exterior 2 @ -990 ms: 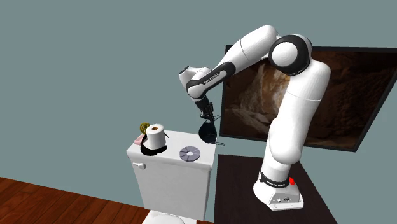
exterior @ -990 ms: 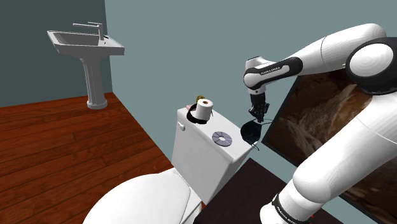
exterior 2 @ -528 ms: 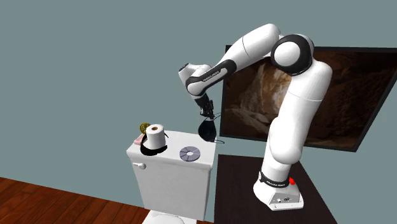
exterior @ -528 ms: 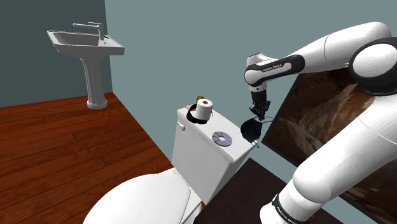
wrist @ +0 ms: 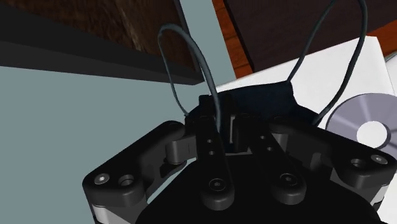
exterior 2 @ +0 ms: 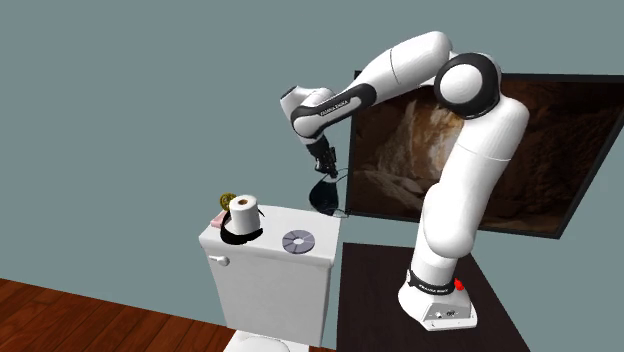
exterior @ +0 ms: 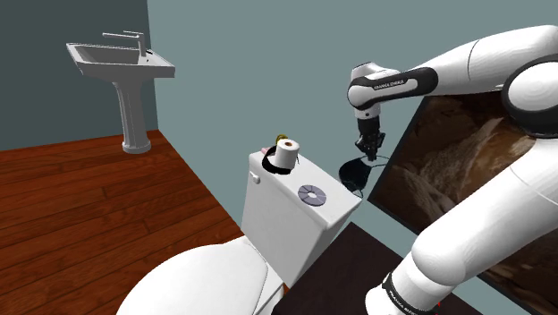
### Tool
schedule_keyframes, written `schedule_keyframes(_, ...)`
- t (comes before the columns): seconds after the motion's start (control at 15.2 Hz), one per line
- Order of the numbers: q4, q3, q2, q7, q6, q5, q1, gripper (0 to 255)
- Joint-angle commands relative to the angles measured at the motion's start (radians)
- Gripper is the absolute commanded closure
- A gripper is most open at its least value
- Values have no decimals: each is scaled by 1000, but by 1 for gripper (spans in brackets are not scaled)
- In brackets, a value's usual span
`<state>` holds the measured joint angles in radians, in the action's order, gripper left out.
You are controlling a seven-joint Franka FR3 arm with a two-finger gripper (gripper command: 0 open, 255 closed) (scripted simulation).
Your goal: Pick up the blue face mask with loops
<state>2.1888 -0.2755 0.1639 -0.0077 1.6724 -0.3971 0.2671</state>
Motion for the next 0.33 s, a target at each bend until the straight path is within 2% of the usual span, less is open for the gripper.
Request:
schedule_keyframes(0.0, -22, 2, 7, -7, -28, 1, -1, 255)
schedule_keyframes(0.26, -43, 5, 14, -15, -56, 1, -2, 255)
